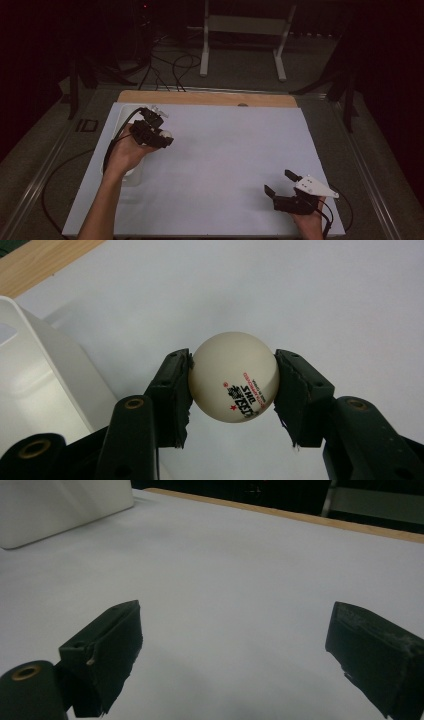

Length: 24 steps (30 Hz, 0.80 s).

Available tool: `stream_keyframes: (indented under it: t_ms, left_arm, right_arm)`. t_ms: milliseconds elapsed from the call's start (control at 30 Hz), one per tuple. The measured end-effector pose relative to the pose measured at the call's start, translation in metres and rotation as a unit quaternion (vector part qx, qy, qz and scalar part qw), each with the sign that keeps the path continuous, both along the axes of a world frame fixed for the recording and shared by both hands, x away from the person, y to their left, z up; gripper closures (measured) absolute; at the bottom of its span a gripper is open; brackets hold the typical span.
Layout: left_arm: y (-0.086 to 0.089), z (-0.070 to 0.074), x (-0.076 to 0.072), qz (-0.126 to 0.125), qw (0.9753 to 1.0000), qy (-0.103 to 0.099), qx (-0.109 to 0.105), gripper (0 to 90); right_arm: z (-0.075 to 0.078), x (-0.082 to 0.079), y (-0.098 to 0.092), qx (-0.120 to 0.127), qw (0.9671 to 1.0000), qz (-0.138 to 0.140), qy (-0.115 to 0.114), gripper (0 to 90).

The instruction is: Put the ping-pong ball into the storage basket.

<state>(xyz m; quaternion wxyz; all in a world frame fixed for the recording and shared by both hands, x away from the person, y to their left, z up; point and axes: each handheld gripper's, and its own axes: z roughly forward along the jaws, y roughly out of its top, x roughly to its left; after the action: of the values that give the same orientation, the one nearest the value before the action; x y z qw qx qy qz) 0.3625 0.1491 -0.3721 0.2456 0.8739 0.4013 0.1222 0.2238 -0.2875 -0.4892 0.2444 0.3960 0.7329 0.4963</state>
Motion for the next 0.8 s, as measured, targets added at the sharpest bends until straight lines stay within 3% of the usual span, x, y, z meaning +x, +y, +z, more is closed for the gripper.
stream_keyframes:
  t_ms: [800]
  left_arm:
    - [0.0089,0.0045,-0.0004,0.008,0.9999,-0.008,-0.006,51.3]
  right_arm:
    - [-0.0004,0.0005,0.0001,-0.001,1.0,-0.001,0.002,7.6]
